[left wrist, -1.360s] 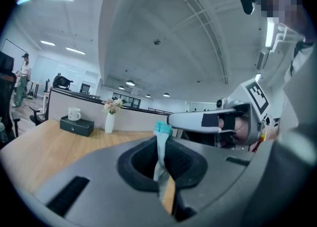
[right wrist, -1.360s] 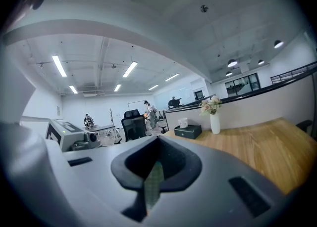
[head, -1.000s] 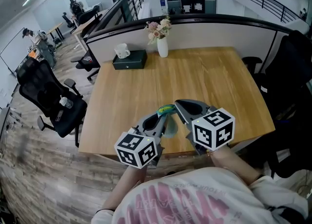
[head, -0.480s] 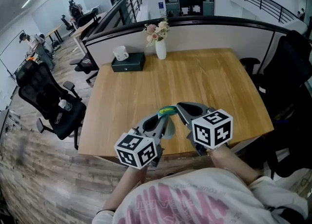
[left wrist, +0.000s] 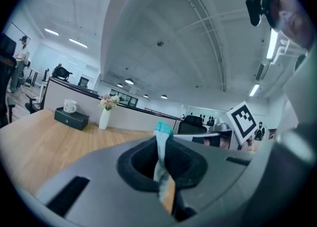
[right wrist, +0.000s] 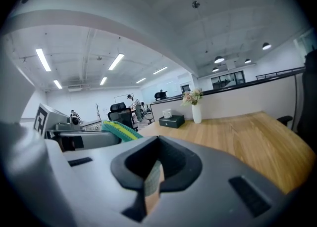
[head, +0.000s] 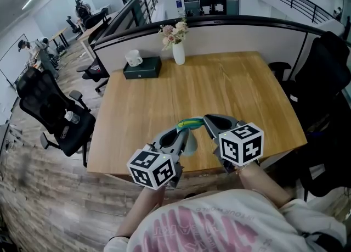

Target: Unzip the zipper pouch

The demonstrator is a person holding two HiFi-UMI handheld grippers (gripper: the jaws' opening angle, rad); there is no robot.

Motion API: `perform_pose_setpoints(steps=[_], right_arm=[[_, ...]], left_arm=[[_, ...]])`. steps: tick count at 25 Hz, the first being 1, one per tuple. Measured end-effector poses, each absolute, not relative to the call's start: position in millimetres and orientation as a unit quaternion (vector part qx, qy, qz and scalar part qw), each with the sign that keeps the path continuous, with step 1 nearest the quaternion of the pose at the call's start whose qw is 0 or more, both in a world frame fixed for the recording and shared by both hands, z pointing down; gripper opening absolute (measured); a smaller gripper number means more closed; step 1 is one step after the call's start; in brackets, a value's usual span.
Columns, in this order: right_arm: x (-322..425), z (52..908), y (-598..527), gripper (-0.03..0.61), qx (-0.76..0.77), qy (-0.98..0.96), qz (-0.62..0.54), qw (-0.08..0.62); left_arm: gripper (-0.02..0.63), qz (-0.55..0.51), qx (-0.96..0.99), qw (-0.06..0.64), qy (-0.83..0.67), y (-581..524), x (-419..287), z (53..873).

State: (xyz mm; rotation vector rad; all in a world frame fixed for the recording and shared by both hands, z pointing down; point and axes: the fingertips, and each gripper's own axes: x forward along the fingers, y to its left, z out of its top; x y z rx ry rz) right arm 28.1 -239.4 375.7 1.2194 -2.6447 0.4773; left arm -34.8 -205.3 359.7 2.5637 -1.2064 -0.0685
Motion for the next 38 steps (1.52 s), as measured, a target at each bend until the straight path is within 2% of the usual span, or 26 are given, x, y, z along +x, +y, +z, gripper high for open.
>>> perform_pose_setpoints(steps=[25, 33, 36, 38], right_arm=[[87, 393, -248, -0.002, 0.469, -0.858, 0.188, 0.092], [90, 395, -241, 0.003, 0.442, -0.859, 0.256, 0.038], [93, 387, -241, 0.037, 0.443, -0.853, 0.276, -0.011], [102, 385, -244, 0.060, 0.467, -0.842, 0.271, -0.021]], left_arm=[[0.006, -0.034, 0.887, 0.167, -0.429, -196, -36, 365], [0.006, -0.049, 0.881, 0.195, -0.429, -192, -40, 368], [0.007, -0.066, 0.866, 0.197, -0.454, -194, -55, 366], [0.006, -0.072, 0.856, 0.190, -0.476, -195, -65, 366]])
